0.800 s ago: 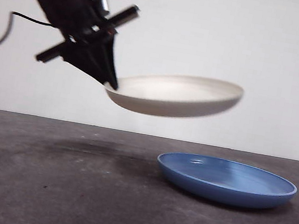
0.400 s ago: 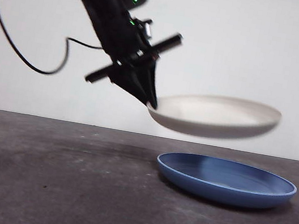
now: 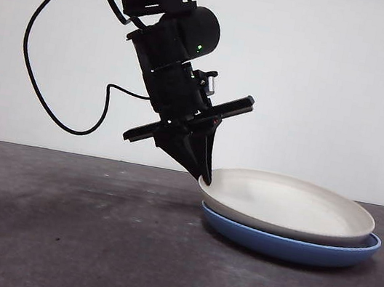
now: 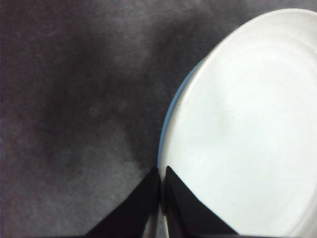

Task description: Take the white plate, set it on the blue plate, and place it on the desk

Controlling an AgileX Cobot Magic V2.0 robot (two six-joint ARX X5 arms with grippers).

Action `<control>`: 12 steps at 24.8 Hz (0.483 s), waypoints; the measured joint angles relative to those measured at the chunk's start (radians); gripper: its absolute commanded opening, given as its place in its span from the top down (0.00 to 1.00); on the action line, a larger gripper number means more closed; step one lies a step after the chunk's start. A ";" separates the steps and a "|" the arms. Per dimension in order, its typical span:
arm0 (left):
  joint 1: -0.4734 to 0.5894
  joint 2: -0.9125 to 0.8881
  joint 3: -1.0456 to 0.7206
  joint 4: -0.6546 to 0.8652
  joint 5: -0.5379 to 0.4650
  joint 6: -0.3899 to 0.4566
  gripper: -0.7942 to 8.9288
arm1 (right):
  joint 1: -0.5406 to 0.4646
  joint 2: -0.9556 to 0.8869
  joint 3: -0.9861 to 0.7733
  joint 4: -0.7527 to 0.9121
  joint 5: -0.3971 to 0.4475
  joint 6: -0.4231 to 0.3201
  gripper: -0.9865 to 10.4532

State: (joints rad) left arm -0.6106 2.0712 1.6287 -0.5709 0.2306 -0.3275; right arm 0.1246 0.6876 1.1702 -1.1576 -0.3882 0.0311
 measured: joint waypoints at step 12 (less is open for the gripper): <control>-0.037 0.006 0.003 0.022 -0.006 0.023 0.74 | 0.000 0.000 0.000 -0.006 0.000 0.000 0.52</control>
State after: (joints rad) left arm -0.6476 2.0769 1.6314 -0.5491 0.2241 -0.3042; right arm 0.1246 0.6876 1.1702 -1.1641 -0.3882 0.0311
